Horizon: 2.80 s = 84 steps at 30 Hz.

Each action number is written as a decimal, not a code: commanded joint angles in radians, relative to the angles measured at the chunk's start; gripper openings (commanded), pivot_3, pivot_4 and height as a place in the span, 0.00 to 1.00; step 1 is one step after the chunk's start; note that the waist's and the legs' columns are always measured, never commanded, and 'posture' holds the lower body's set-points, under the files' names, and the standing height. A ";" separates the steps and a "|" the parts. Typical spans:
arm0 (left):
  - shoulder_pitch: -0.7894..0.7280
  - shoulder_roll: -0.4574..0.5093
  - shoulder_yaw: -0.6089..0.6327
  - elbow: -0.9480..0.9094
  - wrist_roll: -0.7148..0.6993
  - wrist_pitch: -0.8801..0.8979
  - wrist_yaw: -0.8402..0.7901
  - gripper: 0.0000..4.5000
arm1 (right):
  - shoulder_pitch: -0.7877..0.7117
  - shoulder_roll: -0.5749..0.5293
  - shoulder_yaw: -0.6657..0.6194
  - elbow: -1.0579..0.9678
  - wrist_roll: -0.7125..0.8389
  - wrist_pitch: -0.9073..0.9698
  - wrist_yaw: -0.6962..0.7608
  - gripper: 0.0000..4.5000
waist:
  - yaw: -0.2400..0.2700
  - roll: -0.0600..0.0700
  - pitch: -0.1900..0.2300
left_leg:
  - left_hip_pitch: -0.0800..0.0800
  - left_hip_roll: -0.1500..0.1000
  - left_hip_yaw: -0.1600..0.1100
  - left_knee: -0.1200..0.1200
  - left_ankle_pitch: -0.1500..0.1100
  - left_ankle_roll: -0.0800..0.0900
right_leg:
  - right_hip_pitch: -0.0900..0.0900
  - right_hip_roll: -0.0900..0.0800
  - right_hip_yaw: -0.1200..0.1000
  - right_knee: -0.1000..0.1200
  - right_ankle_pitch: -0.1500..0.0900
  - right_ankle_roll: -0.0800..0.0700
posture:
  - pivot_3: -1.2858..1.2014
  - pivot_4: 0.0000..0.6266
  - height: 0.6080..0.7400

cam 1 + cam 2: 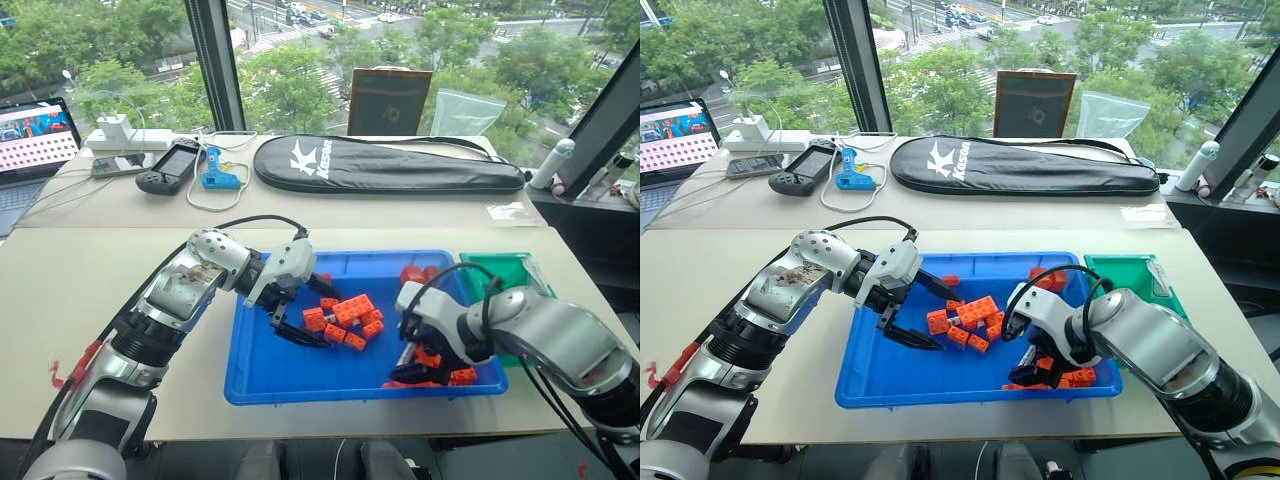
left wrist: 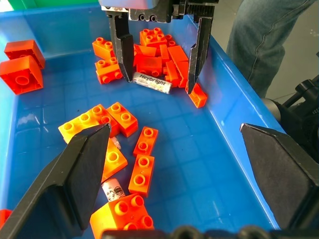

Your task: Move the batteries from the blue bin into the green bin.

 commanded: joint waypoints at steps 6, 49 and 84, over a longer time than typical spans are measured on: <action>-0.007 0.005 0.006 -0.016 -0.001 -0.009 -0.003 1.00 | -0.013 -0.010 0.016 -0.001 0.020 0.005 -0.055 1.00 | 0.000 0.000 0.000 | 0.000 0.000 0.000 0.000 0.000 0.000 | 0.000 0.000 0.000 0.000 0.000 0.000 | 0.52 0.24 0.95; -0.142 -0.187 0.157 0.082 -0.131 0.077 0.167 1.00 | 0.275 -0.386 -0.681 0.302 -0.042 -0.309 -0.057 0.56 | -0.007 0.001 0.000 | 0.000 -0.001 0.000 -0.001 -0.001 0.002 | 0.000 0.000 0.001 -0.001 0.000 0.001 | 0.52 0.24 0.95; -0.079 0.025 0.176 0.153 -0.060 -0.006 0.065 1.00 | -0.074 0.071 -0.132 0.198 0.056 -0.404 -0.075 1.00 | -0.001 0.001 0.000 | -0.002 -0.002 -0.002 -0.001 -0.001 0.002 | 0.000 0.000 0.001 -0.002 -0.001 0.001 | 0.52 0.24 0.95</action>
